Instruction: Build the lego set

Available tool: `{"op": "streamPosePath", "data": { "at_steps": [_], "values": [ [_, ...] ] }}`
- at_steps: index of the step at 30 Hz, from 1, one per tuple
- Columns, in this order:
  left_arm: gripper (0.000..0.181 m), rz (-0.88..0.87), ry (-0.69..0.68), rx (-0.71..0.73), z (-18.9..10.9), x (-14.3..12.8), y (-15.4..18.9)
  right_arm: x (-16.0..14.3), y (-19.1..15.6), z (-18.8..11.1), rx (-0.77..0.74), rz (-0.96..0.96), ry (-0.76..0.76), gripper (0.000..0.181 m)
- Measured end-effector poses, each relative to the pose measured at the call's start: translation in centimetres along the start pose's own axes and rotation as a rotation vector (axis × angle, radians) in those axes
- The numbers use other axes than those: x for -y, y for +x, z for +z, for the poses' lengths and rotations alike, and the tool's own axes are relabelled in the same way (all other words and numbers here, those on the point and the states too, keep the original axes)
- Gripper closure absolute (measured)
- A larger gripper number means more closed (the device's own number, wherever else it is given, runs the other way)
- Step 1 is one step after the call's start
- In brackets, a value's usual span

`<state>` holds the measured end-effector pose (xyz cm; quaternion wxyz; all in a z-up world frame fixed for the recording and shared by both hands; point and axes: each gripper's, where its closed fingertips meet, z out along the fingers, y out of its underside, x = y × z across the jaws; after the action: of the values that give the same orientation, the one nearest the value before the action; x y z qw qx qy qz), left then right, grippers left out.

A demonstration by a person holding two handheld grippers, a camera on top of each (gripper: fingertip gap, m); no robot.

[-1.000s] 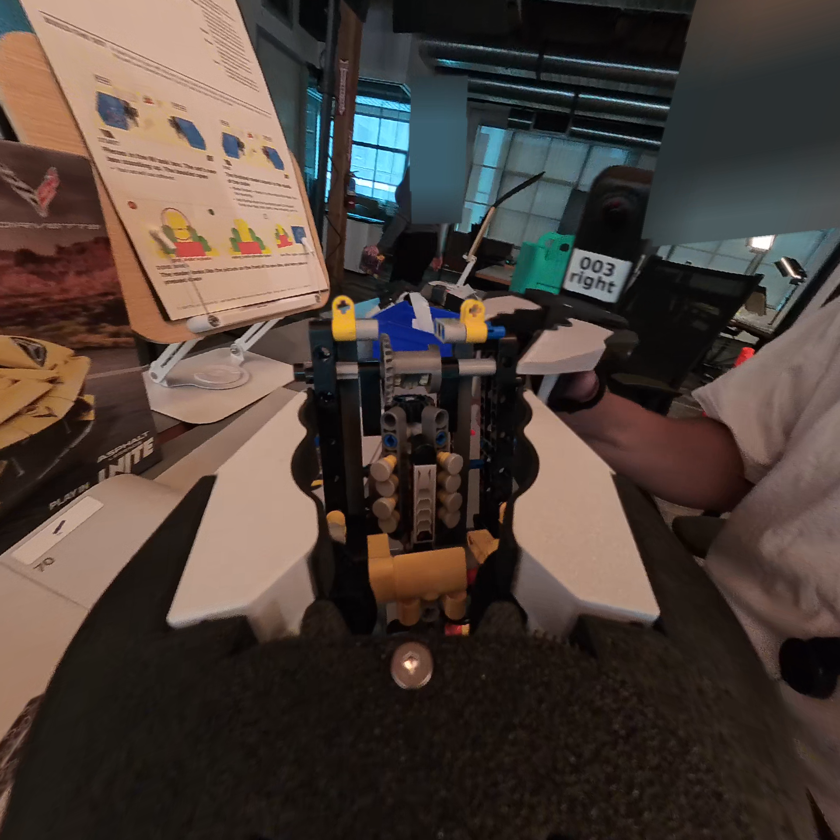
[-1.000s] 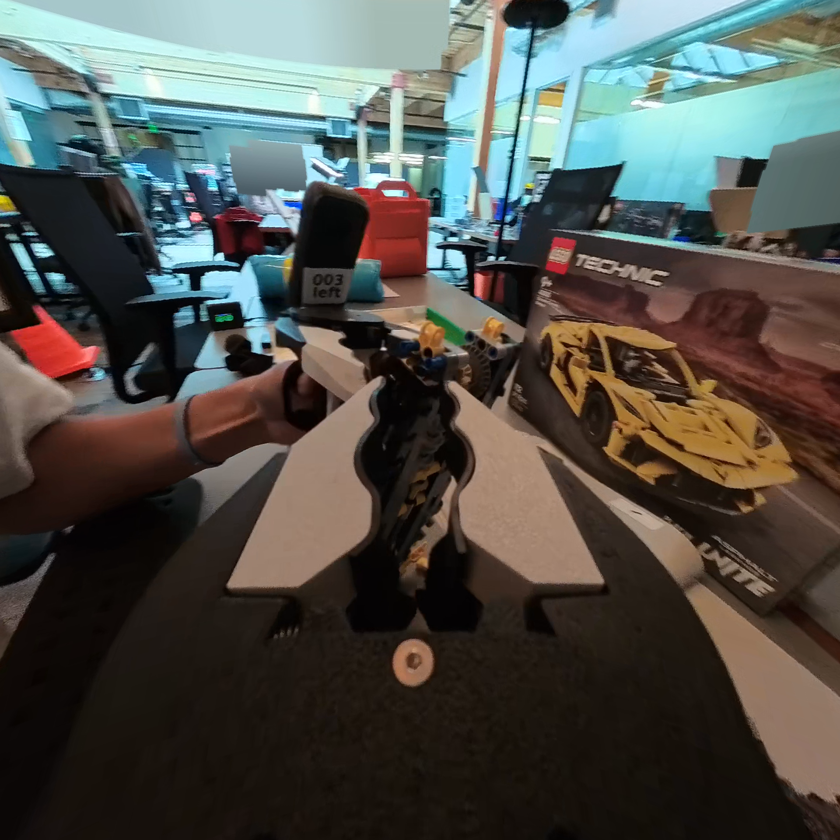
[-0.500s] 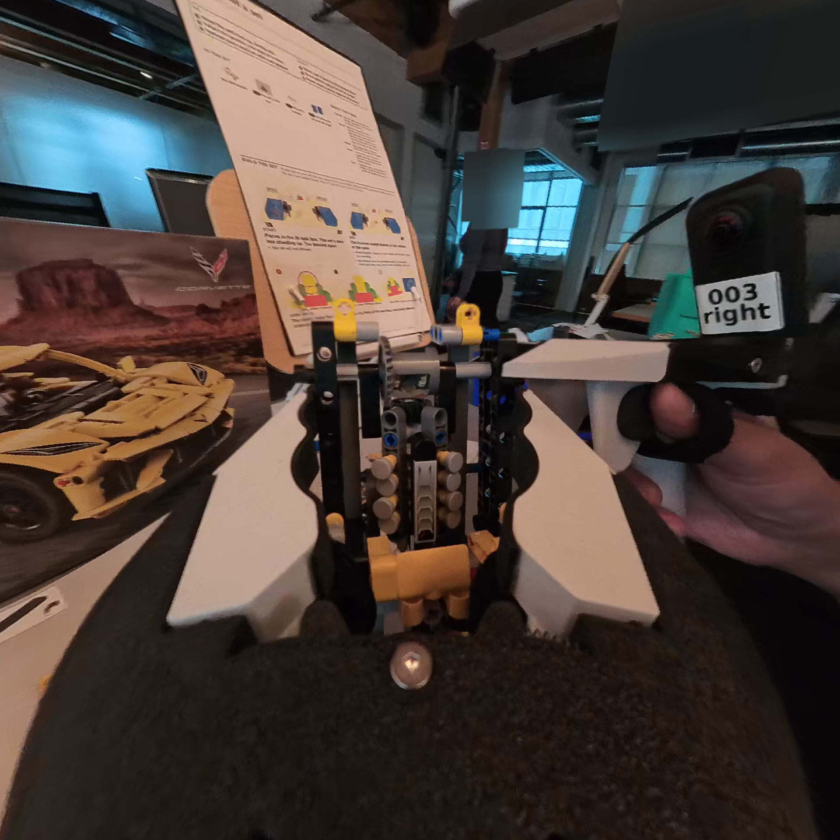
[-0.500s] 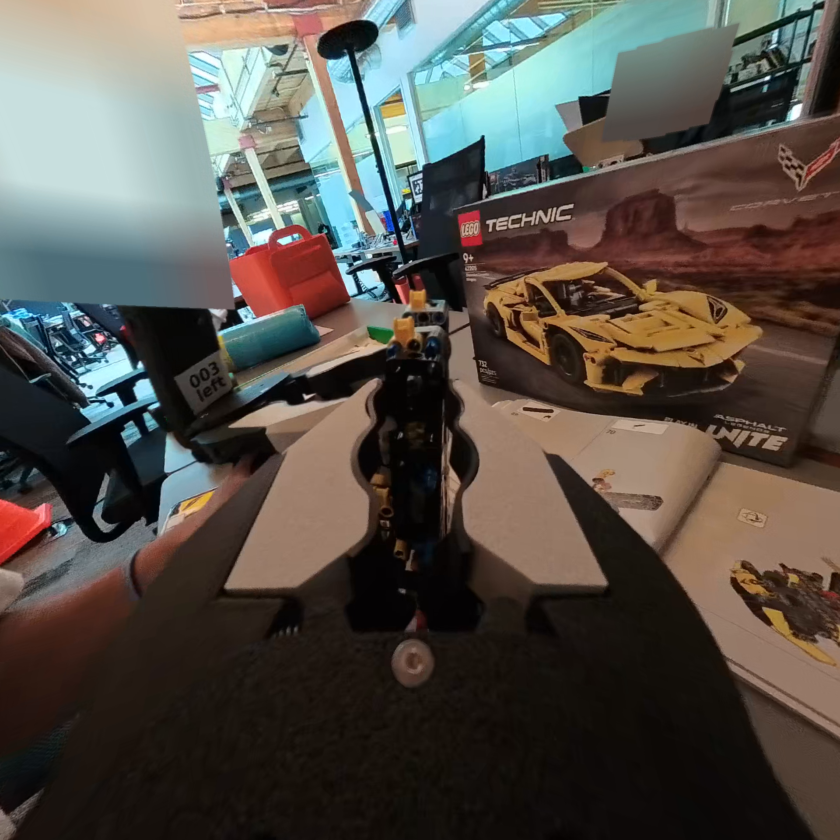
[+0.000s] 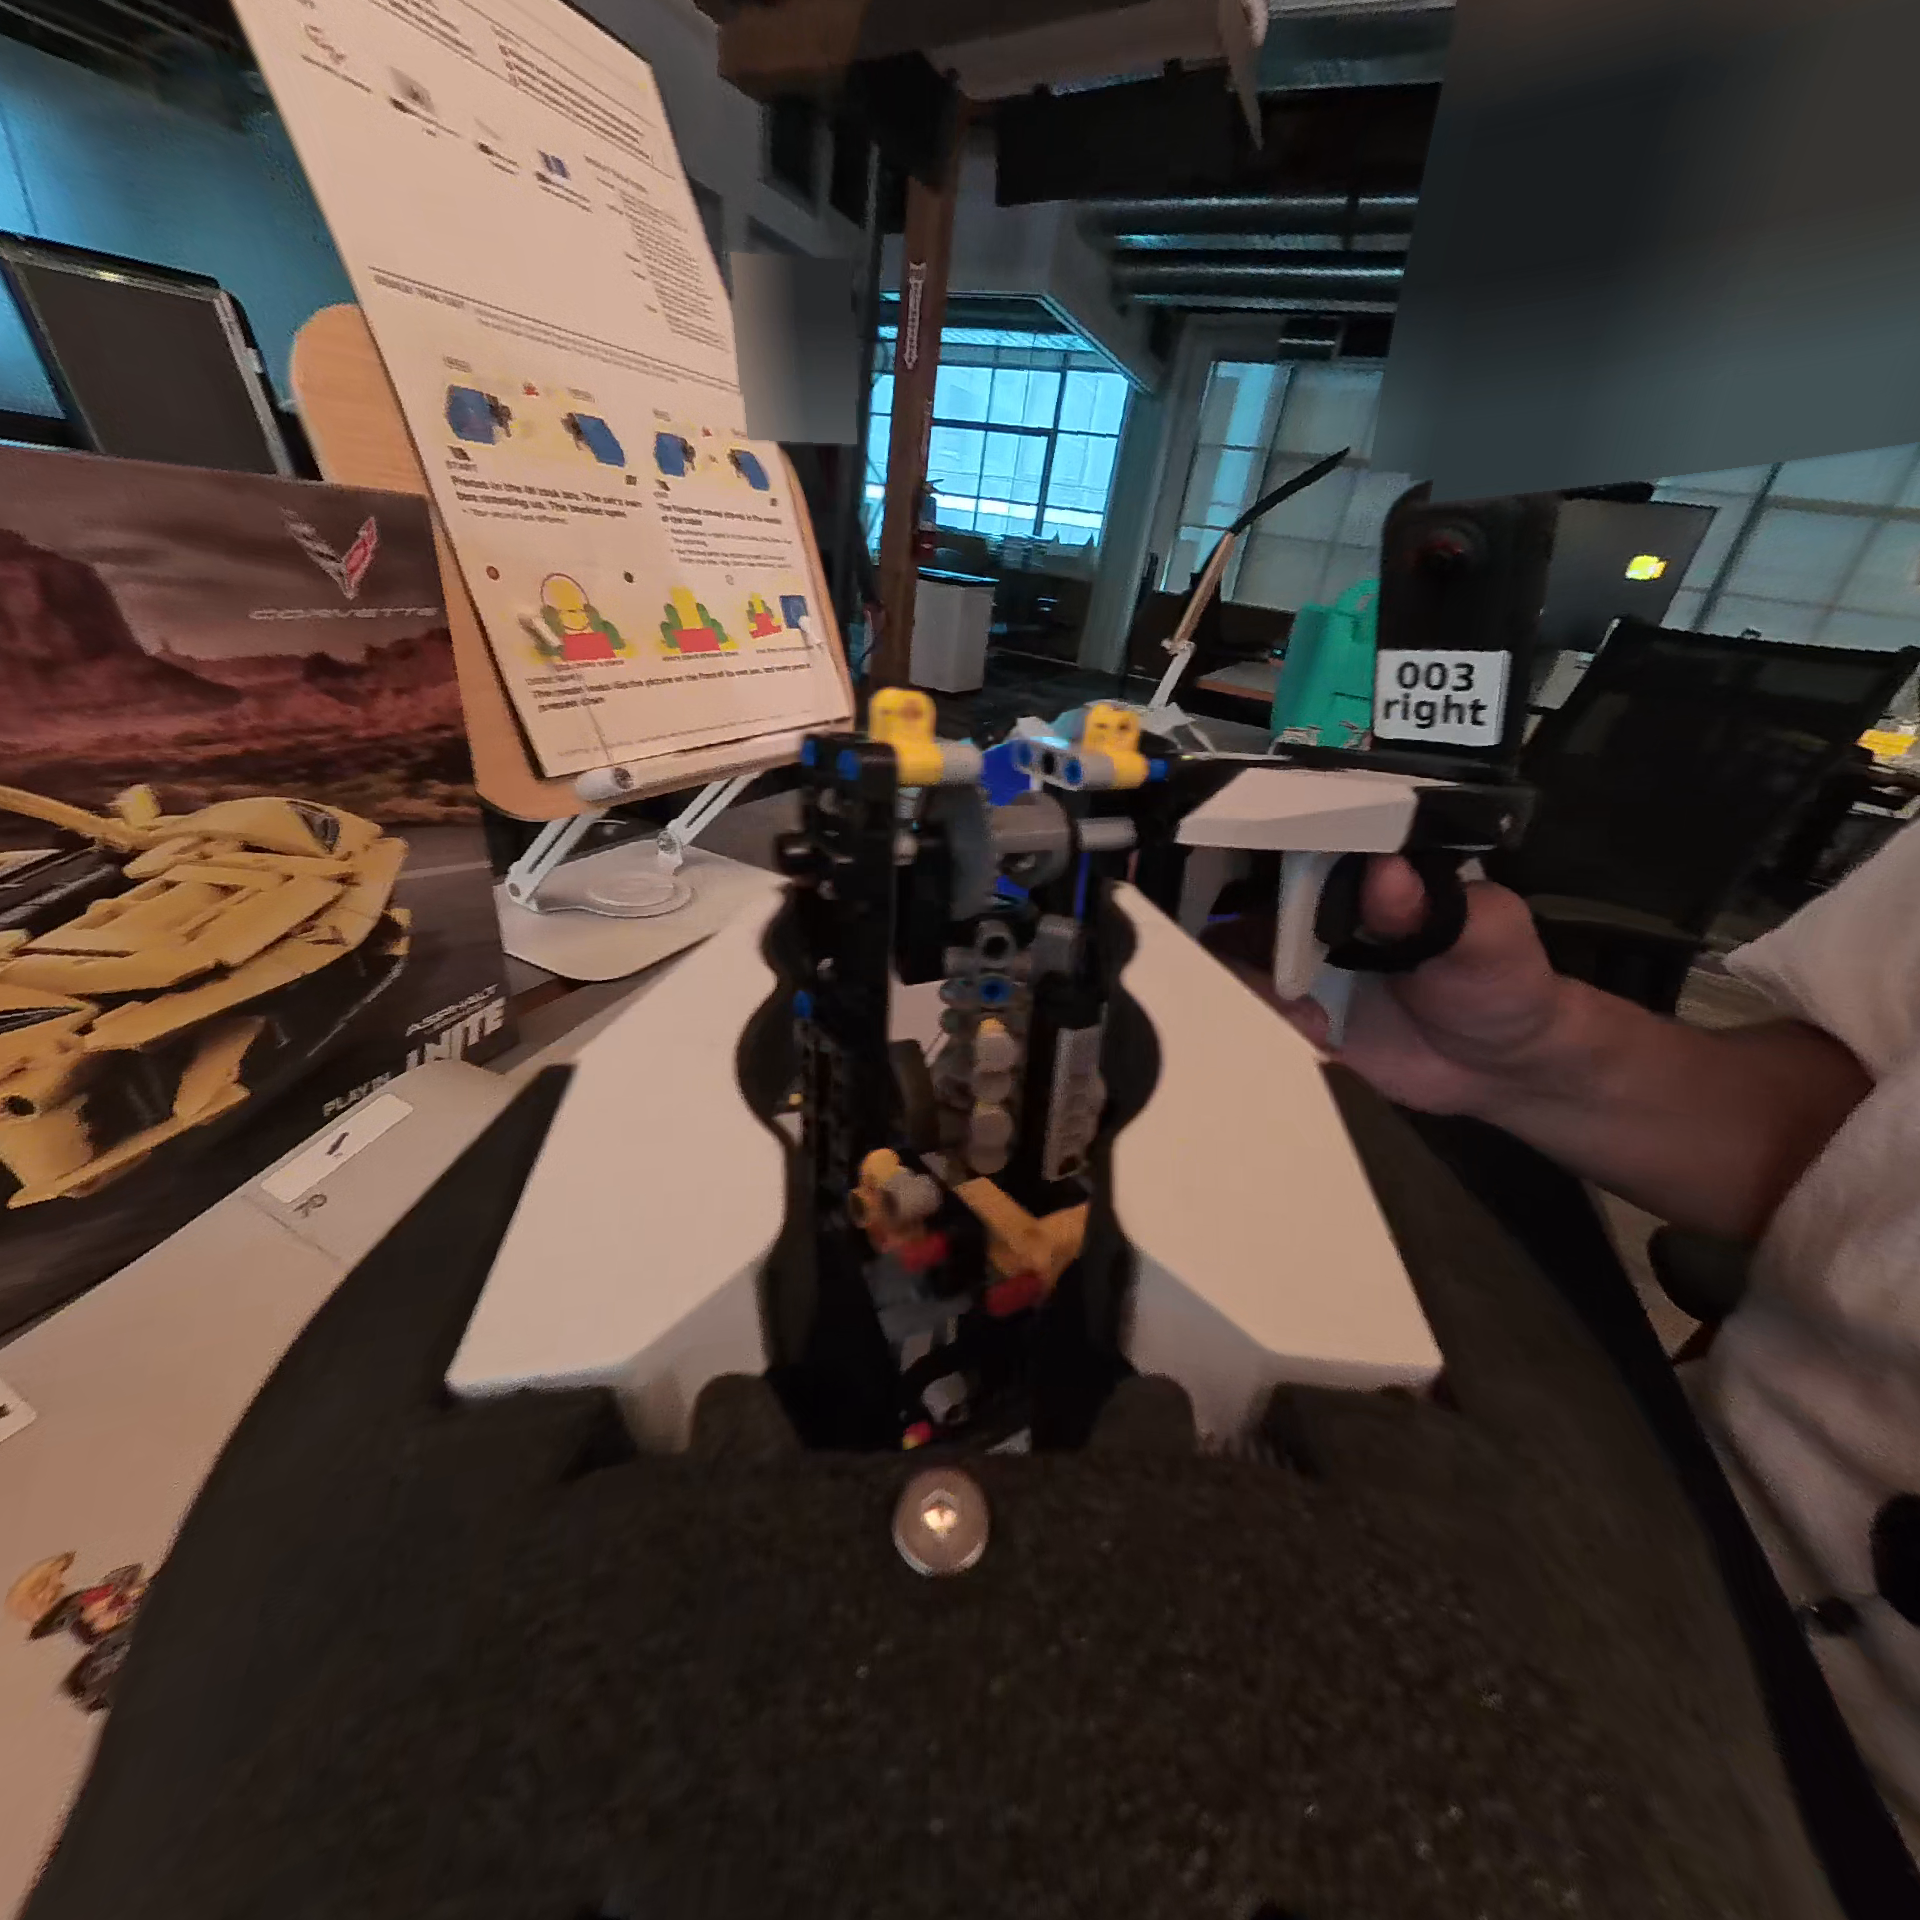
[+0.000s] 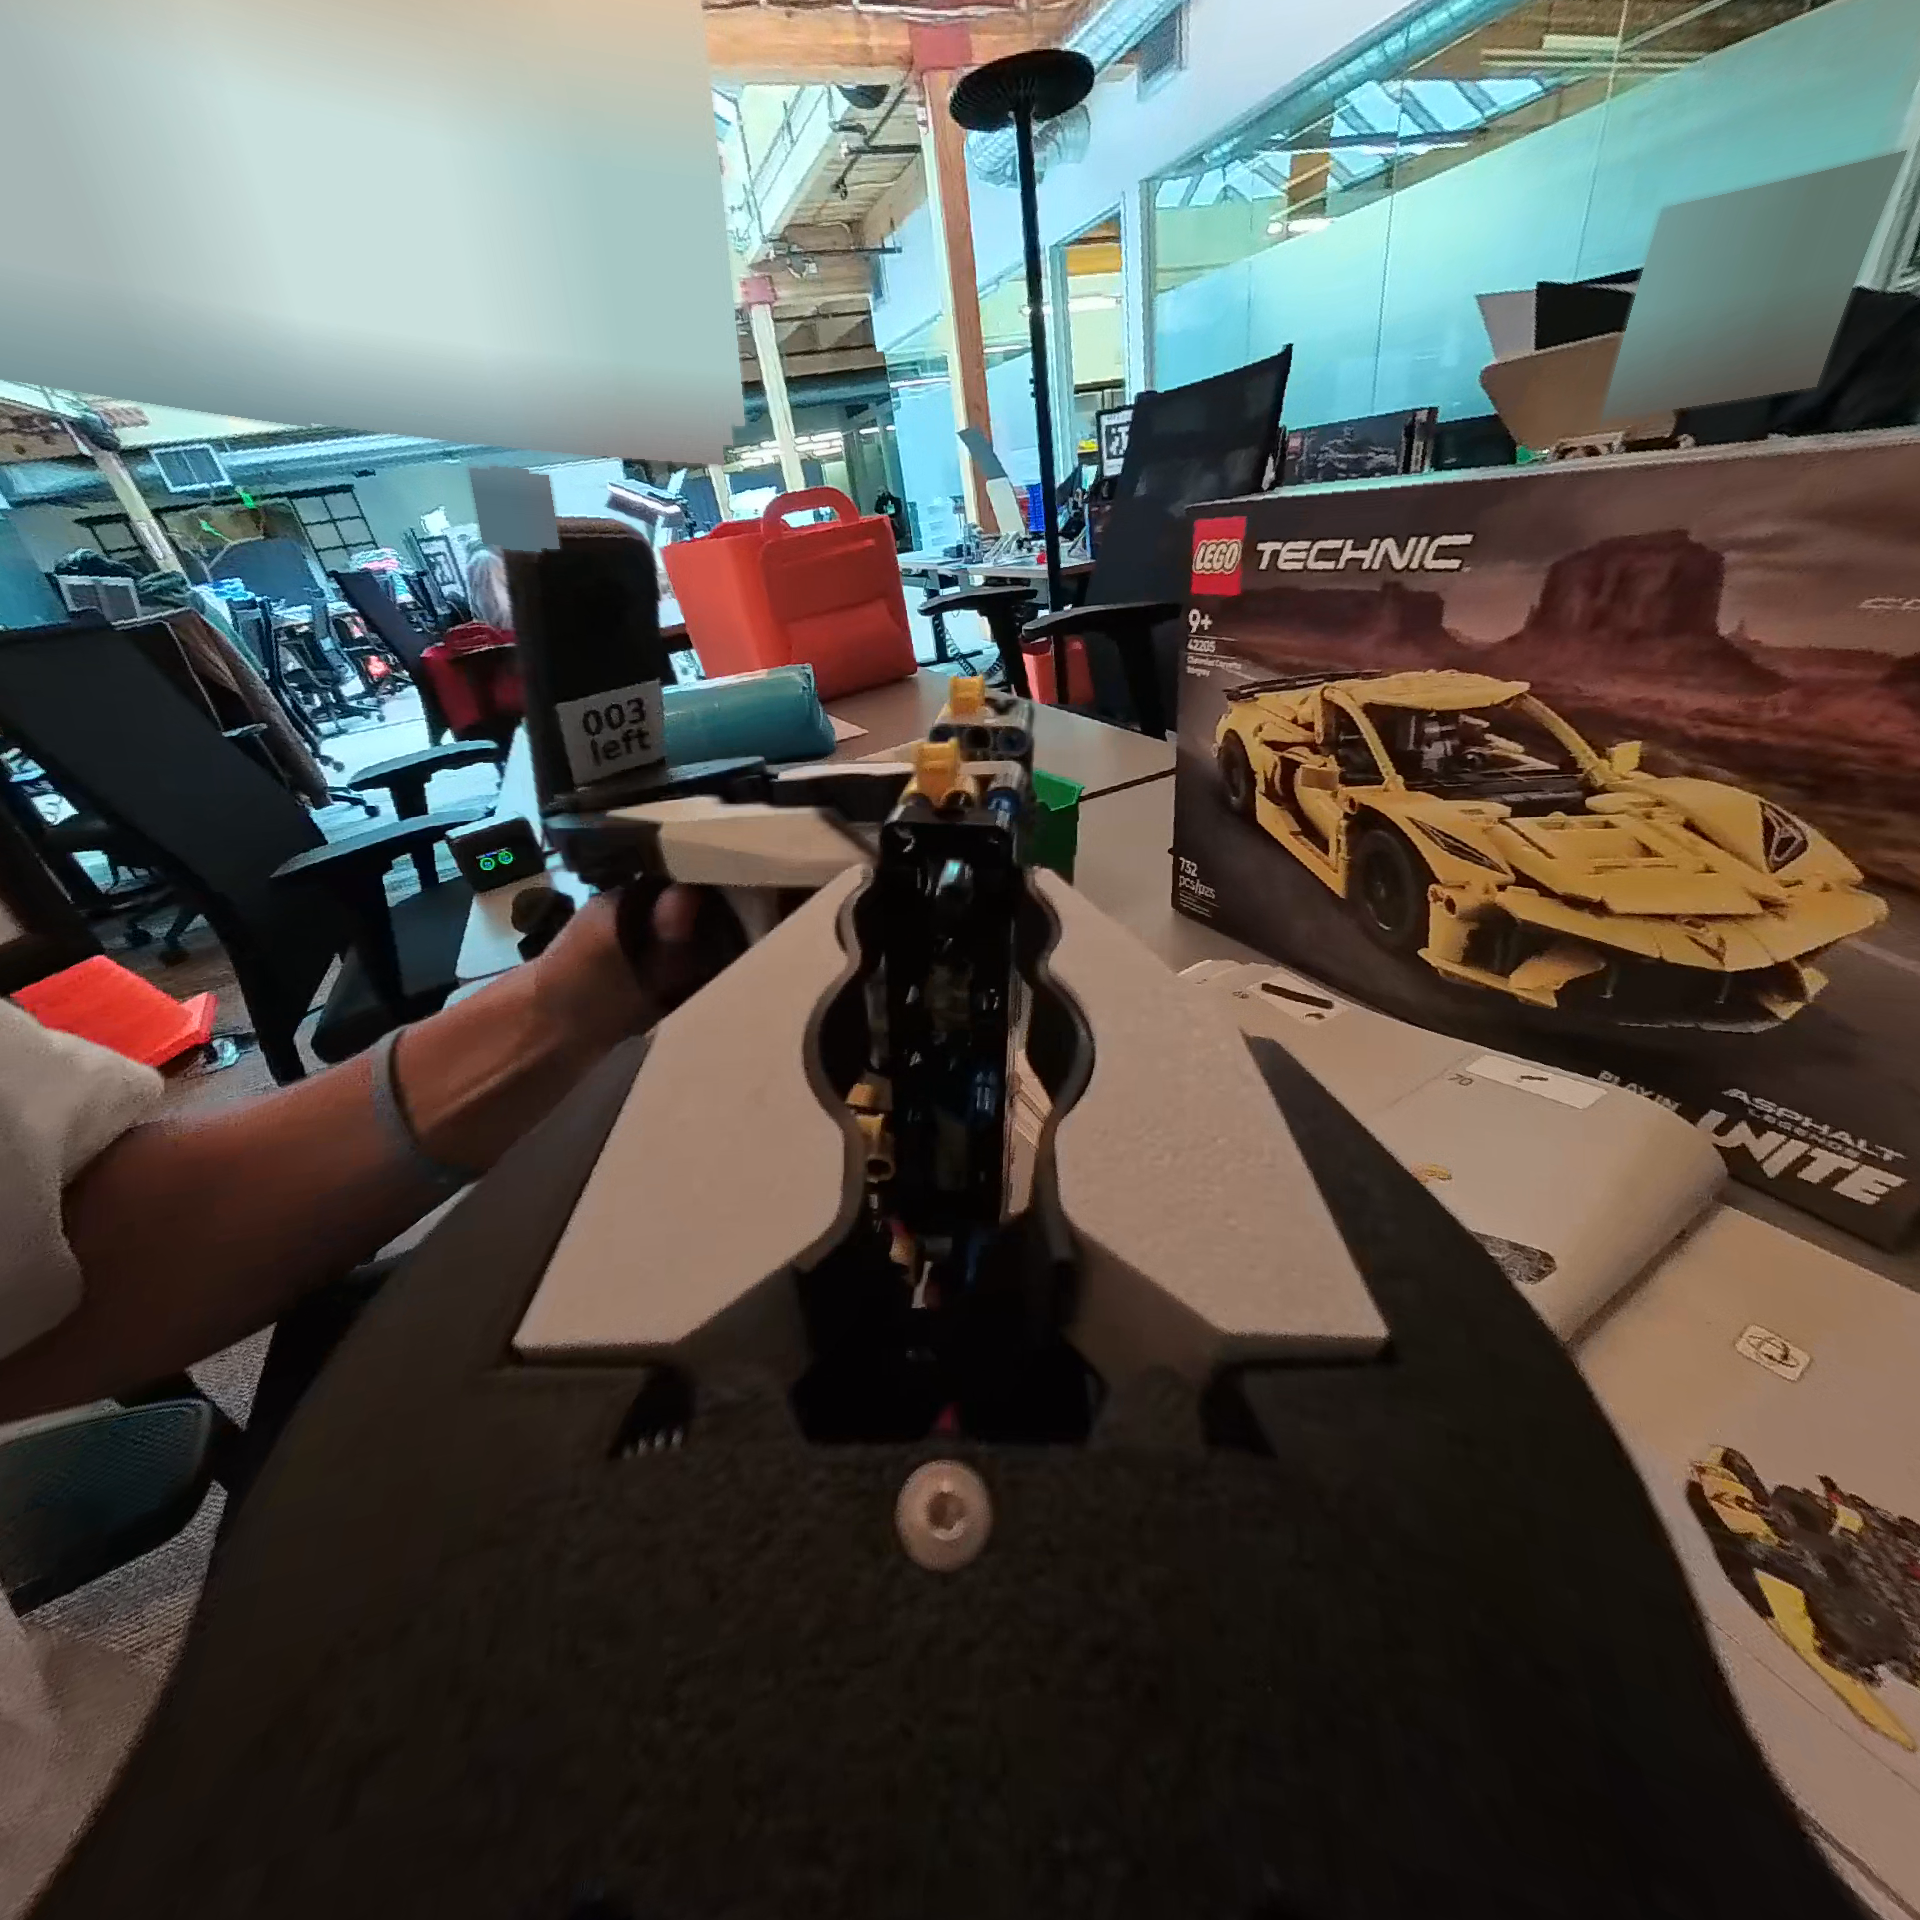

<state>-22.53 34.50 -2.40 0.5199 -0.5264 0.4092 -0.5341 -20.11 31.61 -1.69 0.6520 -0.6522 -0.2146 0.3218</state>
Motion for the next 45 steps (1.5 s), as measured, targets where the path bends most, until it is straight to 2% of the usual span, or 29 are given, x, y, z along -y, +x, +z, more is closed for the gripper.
{"op": "streamPosePath", "data": {
  "at_steps": [1, 7, 10, 20, 21, 25, 28, 31, 34, 38, 45],
  "values": [
    [0.135, 0.001, -0.004, 0.006, -0.1, 0.0, -0.4, 0.0, 0.1, 0.0, 0.000, 0.003, -0.003, 0.157],
    [0.137, 0.082, -0.096, 0.120, 0.6, -0.2, -0.9, 0.1, 0.1, 0.2, 0.008, -0.041, -0.023, 0.157],
    [0.145, 0.109, -0.083, 0.177, 0.6, 0.1, -1.2, 0.4, 0.0, 0.2, 0.012, -0.062, -0.014, 0.158],
    [0.148, 0.135, -0.118, 0.306, 1.2, 0.0, -1.4, 0.5, 0.8, -0.1, 0.018, 0.042, 0.002, 0.157],
    [0.148, 0.144, -0.122, 0.315, 1.2, -0.1, -1.4, 0.4, 0.9, -0.2, 0.009, 0.008, -0.005, 0.157],
    [0.148, 0.191, -0.126, 0.304, 1.3, 0.0, -1.0, 0.1, 0.5, -0.5, 0.000, -0.150, -0.074, 0.157],
    [0.149, 0.189, -0.132, 0.310, 1.5, 0.0, -1.0, 0.1, 0.7, -0.7, 0.006, -0.129, -0.059, 0.157],
    [0.149, 0.120, -0.135, 0.327, 1.9, -0.3, -1.1, 1.0, 1.1, -0.9, -0.031, -0.132, 0.022, 0.157],
    [0.149, 0.138, -0.150, 0.347, 1.8, -0.2, -1.3, 1.0, 1.2, -0.7, -0.032, -0.110, 0.015, 0.157],
    [0.149, 0.143, -0.157, 0.335, 1.8, -0.2, -1.4, 0.3, 1.6, -0.7, 0.057, -0.011, -0.004, 0.157],
    [0.149, 0.145, -0.164, 0.358, 2.1, -0.3, -1.5, 0.2, 1.9, -0.8, 0.042, -0.041, -0.014, 0.157]
  ]
}}
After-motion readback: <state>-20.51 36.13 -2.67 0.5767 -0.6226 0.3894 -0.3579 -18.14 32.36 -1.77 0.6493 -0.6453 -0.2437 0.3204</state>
